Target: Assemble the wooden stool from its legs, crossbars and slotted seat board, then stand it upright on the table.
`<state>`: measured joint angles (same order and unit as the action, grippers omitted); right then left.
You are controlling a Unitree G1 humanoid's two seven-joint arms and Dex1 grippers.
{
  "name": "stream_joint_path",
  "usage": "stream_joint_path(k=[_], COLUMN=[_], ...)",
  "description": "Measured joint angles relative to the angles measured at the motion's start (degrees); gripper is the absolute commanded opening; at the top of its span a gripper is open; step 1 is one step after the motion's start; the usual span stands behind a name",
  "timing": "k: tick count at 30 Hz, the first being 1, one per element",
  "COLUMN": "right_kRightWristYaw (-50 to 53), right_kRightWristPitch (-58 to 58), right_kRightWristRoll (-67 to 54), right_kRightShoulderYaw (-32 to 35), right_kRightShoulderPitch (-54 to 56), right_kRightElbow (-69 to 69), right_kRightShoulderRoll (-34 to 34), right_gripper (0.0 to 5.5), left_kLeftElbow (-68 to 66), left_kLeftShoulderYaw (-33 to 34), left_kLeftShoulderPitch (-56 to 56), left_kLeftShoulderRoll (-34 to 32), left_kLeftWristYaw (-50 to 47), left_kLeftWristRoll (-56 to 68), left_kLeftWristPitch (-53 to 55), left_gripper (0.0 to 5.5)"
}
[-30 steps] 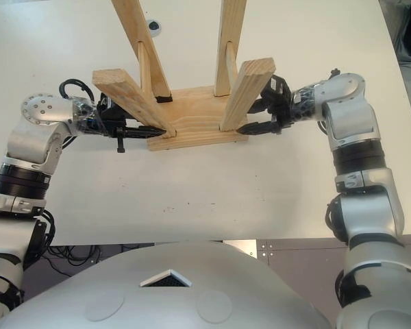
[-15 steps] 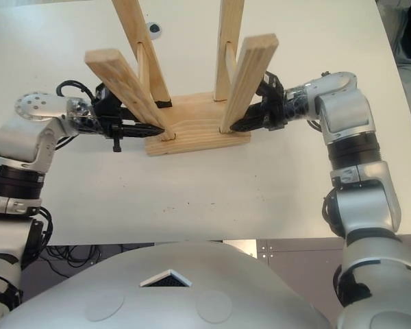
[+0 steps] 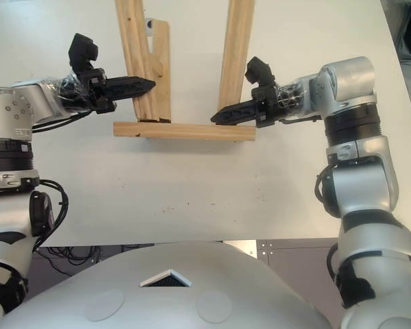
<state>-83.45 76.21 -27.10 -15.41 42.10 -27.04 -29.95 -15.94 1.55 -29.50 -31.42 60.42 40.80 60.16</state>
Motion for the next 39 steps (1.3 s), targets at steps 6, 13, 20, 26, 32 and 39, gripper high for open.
stream_joint_path(k=[6, 13, 20, 26, 32, 39], right_kRightWristYaw=[2.80, 5.16, 7.71, 7.67, 7.72, 12.34], right_kRightWristPitch=[-2.04, -5.51, -19.99, -28.54, -39.75, -51.84], right_kRightWristRoll=[-0.49, 0.16, 2.84, 4.32, 6.29, 9.51], right_kRightShoulderYaw=[2.11, 5.20, 8.83, 9.61, 8.41, 6.28], right_kRightShoulderPitch=[0.22, 4.22, 1.35, -2.70, -8.73, -11.63], right_kRightElbow=[-4.61, -15.79, -16.10, -10.27, -0.09, 4.06], right_kRightShoulderRoll=[-0.34, -0.43, -2.18, -2.15, -1.84, 2.89], right_gripper=[3.26, 3.26, 3.28, 3.28, 3.28, 3.28], left_kLeftElbow=[-1.73, -3.84, -5.98, -11.69, -15.55, -16.93], left_kLeftShoulderYaw=[-2.12, 0.28, 2.13, -1.72, 0.81, 7.42], left_kLeftShoulderPitch=[-0.55, 0.37, -0.15, -5.88, -10.10, -10.55], left_kLeftShoulderRoll=[-0.43, -2.73, -3.82, -4.44, -8.73, -7.49], left_kLeftWristYaw=[0.37, 0.05, -2.55, -2.90, -3.33, -4.57], left_kLeftWristRoll=[-3.48, -3.48, -6.11, -10.94, -11.45, -6.80], left_kLeftWristPitch=[-8.57, -9.21, -13.04, -14.71, -5.50, 3.08], left_gripper=[2.25, 2.25, 2.95, 3.01, 3.01, 3.47])
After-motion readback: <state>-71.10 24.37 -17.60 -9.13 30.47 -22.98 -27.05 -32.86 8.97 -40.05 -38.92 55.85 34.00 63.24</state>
